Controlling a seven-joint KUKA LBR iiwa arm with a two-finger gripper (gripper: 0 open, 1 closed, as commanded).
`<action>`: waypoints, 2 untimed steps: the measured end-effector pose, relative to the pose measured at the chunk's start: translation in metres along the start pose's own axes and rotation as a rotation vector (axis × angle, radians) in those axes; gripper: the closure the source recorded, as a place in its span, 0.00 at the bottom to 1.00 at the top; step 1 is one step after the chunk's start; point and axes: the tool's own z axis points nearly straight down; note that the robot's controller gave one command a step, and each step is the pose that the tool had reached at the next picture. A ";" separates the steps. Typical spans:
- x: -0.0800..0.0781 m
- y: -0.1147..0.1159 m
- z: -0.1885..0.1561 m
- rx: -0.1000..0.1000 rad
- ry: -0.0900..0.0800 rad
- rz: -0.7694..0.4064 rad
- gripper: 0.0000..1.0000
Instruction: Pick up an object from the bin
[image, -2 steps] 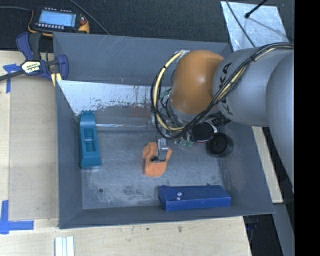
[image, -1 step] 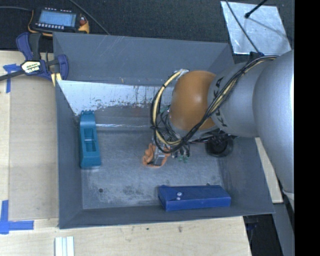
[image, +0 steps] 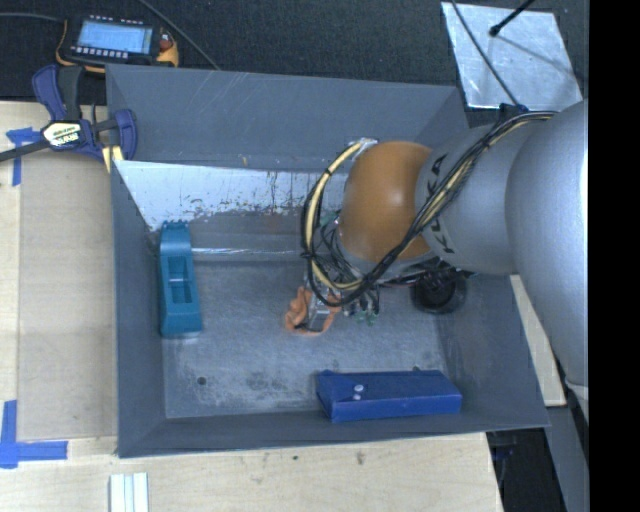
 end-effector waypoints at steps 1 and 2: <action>0.007 0.013 0.003 0.001 -0.002 -0.005 1.00; -0.017 0.000 0.003 -0.001 0.000 -0.005 1.00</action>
Offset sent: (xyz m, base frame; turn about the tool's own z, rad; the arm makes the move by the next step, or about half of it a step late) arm 0.0222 -0.0081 -0.0036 -0.0042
